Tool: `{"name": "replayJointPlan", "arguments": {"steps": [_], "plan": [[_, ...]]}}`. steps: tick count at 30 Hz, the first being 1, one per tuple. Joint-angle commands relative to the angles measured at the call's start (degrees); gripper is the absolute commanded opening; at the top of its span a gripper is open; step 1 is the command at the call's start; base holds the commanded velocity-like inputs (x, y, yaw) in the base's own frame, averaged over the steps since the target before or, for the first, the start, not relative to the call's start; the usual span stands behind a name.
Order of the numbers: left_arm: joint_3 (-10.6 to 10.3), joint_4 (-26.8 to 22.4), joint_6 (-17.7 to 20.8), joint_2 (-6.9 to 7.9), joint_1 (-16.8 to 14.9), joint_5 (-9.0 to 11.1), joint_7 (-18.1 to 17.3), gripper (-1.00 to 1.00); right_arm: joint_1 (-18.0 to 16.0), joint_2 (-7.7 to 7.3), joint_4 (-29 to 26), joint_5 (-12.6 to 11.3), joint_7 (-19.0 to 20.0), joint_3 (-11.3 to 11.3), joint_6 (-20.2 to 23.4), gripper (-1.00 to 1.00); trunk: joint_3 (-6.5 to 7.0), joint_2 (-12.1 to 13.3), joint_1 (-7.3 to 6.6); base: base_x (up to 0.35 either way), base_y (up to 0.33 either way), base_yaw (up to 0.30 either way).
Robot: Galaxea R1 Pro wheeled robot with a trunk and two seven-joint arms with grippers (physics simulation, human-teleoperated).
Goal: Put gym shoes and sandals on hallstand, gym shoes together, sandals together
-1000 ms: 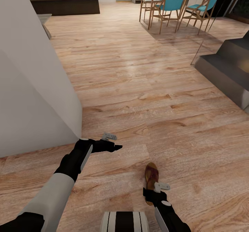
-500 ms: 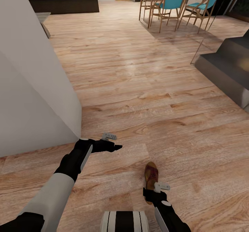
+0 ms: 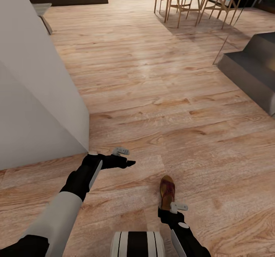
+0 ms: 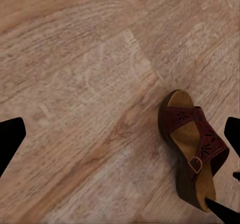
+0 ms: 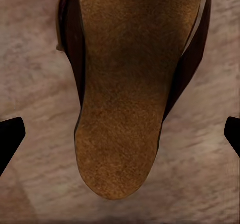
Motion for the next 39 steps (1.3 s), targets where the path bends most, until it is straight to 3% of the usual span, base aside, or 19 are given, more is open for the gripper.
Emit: {"name": "replayJointPlan", "arguments": {"steps": [1,8,23,31,34,39], "plan": [[0.1,-0.1,0.2,-0.05,-0.1,-0.5,-0.6,1.0,0.0,0.02,-0.1,-0.5,-0.2,0.0,0.2,1.0,-0.36,0.0,0.01,0.0,0.0,0.0],[0.0,-1.1,0.3,-0.18,-0.5,-0.5,-2.8,1.0,0.0,0.02,-0.1,-0.4,-0.2,0.0,-0.6,1.0,-2.3,-0.1,0.19,0.0,0.0,0.0],[0.1,-3.3,0.7,-0.28,-0.8,-0.3,-4.0,1.0,0.0,-0.01,-0.1,-0.4,-0.2,0.1,-2.8,1.0,-2.41,-0.1,0.19,0.0,0.0,0.0],[0.1,-4.9,2.8,-0.22,-0.7,0.4,-5.4,1.0,0.0,-0.06,-0.1,-0.4,-0.2,0.1,-3.0,1.0,-2.58,-0.1,0.19,0.0,0.0,0.0],[0.2,-5.0,3.0,-0.18,-0.6,0.4,-5.5,1.0,0.0,-0.06,-0.1,-0.4,-0.2,0.1,-3.0,1.0,-2.8,-0.1,0.19,0.0,0.0,0.0],[0.2,-5.1,3.1,-0.15,-0.4,0.5,-5.6,1.0,0.0,-0.06,-0.1,-0.4,-0.2,0.1,-3.0,1.0,-4.32,-0.2,0.32,0.0,0.0,0.0]]}}
